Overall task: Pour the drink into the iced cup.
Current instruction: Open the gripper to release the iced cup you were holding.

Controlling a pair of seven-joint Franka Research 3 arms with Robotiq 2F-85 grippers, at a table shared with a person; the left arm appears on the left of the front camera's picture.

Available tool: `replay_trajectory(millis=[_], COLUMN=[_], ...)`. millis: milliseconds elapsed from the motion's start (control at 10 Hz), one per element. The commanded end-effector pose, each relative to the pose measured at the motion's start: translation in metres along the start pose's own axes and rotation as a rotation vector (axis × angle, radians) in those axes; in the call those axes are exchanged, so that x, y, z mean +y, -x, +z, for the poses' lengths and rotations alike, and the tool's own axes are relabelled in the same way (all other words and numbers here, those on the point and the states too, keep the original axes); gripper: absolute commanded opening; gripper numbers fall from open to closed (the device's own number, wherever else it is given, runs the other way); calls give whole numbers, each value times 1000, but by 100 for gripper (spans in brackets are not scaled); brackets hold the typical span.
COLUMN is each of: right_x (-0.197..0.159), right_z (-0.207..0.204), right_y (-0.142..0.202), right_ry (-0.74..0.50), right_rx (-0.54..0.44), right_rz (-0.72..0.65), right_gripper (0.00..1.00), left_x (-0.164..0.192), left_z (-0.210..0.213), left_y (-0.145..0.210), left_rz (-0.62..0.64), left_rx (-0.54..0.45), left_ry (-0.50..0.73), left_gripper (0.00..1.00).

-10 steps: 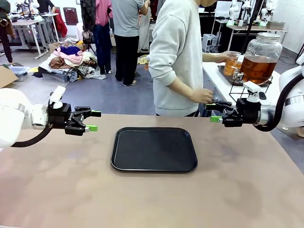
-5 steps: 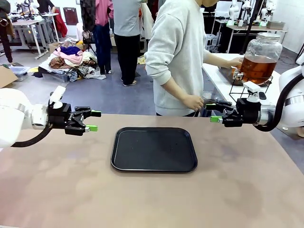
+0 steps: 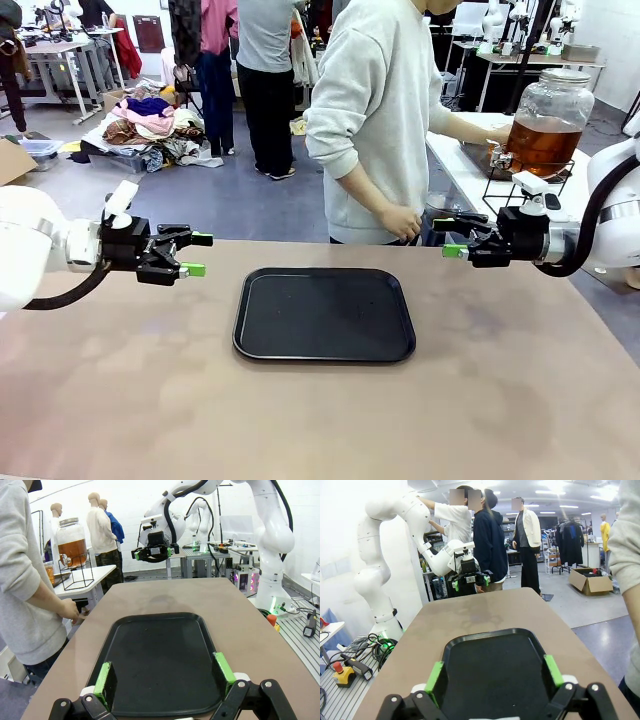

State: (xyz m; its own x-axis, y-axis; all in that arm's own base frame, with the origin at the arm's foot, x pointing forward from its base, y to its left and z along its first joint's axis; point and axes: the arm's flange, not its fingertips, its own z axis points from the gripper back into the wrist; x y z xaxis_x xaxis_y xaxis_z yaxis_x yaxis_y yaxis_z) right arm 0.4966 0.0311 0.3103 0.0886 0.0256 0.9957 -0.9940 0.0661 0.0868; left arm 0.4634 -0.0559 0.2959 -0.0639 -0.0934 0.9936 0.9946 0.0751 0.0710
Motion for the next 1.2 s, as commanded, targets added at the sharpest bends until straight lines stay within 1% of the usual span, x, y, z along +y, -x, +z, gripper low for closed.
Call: replay_trajectory(millis=[0, 1100], right_x=[0, 0], right_z=[-1, -1], right_y=[-3, -3], right_ry=[-2, -2], right_rx=[1, 1], right_rz=[-9, -9], right_gripper=[100, 100], left_x=[0, 0], left_z=[-2, -2], left_y=[-2, -2], left_rz=[7, 7], left_rx=[2, 2], left_ry=[-9, -9], left_gripper=[100, 100])
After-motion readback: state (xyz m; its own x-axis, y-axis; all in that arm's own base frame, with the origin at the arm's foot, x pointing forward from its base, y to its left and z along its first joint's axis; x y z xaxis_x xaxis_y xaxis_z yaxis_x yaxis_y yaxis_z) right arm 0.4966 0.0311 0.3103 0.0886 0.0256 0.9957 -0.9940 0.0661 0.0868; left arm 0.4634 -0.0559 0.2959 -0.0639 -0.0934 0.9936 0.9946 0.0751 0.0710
